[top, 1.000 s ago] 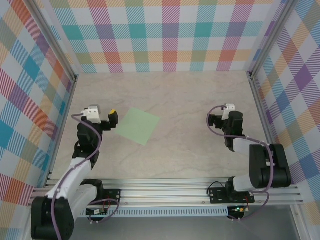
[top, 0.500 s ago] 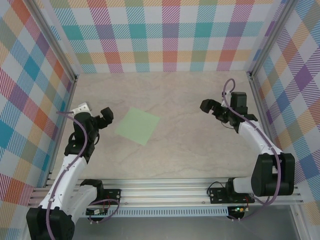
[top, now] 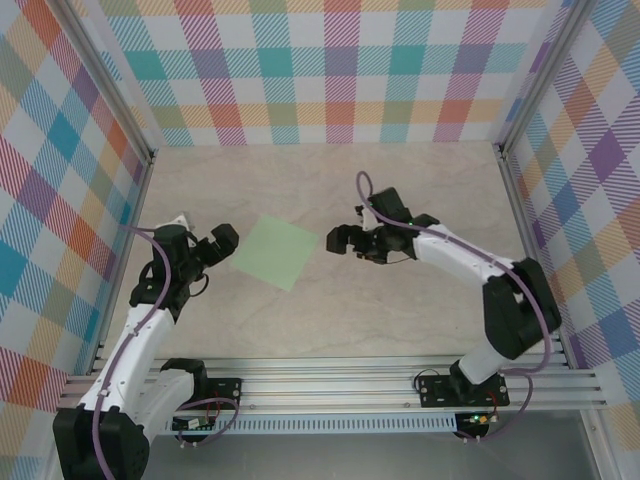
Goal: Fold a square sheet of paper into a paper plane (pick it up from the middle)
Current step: Move the square sheet of paper to the center of the table.
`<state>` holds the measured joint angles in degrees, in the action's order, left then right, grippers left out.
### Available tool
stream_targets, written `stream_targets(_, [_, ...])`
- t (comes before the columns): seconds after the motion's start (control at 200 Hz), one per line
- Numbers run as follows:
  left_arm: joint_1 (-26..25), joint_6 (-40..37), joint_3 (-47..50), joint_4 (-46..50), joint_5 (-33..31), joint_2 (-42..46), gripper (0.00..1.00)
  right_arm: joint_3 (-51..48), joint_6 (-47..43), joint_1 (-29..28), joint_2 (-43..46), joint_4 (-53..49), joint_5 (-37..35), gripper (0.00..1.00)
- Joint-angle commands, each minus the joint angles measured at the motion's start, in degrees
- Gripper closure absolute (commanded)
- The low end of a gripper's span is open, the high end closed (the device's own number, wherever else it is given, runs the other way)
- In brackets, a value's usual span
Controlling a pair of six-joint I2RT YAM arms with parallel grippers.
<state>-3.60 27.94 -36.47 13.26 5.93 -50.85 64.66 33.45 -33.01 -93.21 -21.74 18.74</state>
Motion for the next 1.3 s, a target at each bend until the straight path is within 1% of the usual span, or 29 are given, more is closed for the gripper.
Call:
stream_targets(0.0, [0.69, 1.07, 0.48, 0.37, 2.21, -1.2, 0.0, 10.47, -1.06, -4.45, -8.39, -4.28, -2.2, 0.03])
stream_targets(0.1, [0.69, 0.67, 0.29, 2.19, -0.53, -0.99, 0.0, 22.96, -2.73, -6.22, -19.31, -8.52, -2.39, 0.07])
stream_targets(0.115, [0.68, 0.81, 0.25, 4.12, -1.14, -0.94, 0.0, 24.73, -2.77, -6.27, -20.95, -9.08, -2.27, 0.08])
stream_targets(0.145, [0.69, 1.17, 0.53, 4.89, -1.92, -0.68, 0.0, 28.6, -2.87, -6.38, -24.05, -10.79, -1.73, 0.11])
stream_targets(0.18, [0.67, 1.53, 1.15, 4.59, -1.79, -0.42, 0.0, 33.65, -3.27, -6.44, -27.75, -12.55, -0.99, 0.14])
stream_targets(0.215, [0.65, 1.65, 1.72, 4.01, -1.17, -0.3, 0.0, 38.25, -3.65, -6.68, -31.04, -14.74, -1.01, 0.16])
stream_targets(0.33, [0.67, 1.95, 1.95, 4.11, 0.61, -0.76, 0.0, 51.69, -4.97, -7.33, -40.39, -21.18, -2.21, 0.15])
stream_targets(0.47, [0.67, 1.68, 2.23, 4.44, -0.34, 0.37, 0.0, 66.23, -5.05, -7.33, -50.36, -27.32, -0.67, 0.15])
stream_targets(0.575, [0.69, 1.61, 2.54, 3.97, -1.16, 1.32, 0.0, 74.55, -5.46, -7.34, -56.28, -30.06, 1.4, 0.15])
stream_targets(0.655, [0.65, 1.4, 2.63, 4.02, -1.19, 1.38, 0.0, 77.45, -5.06, -7.27, -58.9, -31.39, 1.41, 0.15])
stream_targets(0.74, [0.62, 1.24, 2.94, 4.06, -0.88, 1.28, 0.0, 77.15, -4.98, -7.29, -59.78, -32.4, 0.33, 0.15])
stream_targets(0.825, [0.65, 1.22, 3.41, 3.73, -0.21, 1.32, 0.0, 75.35, -4.66, -7.32, -59.38, -34.72, -4.03, 0.16])
stream_targets(0.875, [0.69, 1.23, 3.59, 3.37, 0.74, 1.31, 0.0, 72.07, -4.18, -7.33, -57.67, -35.18, -7.14, 0.16])
stream_targets(1.0, [0.68, 0.72, 3.28, 3.15, 2.14, 0.9, 0.0, 59.18, -3.12, -7.11, -50.01, -30.85, -12.52, 0.17])
stream_targets(1.085, [0.65, 0.3, 3.27, 3.17, 2.73, 0.82, 0.0, 48.64, -1.08, -6.97, -44.25, -27.05, -16.0, 0.18])
stream_targets(1.14, [0.64, 0.29, 3.39, 3.26, 3.32, 1.01, 0.0, 42.14, 0.43, -6.72, -40.67, -24.51, -16.86, 0.19])
stream_targets(1.26, [0.6, 0.52, 5.11, 3.15, 6.66, 1.13, 0.0, 28.27, 3.97, -6.62, -33.01, -19.17, -18.37, 0.2])
stream_targets(1.295, [0.59, 0.6, 5.54, 0.96, 7.65, 0.87, 0.0, 24.27, 5.13, -6.62, -30.71, -17.57, -18.4, 0.2])
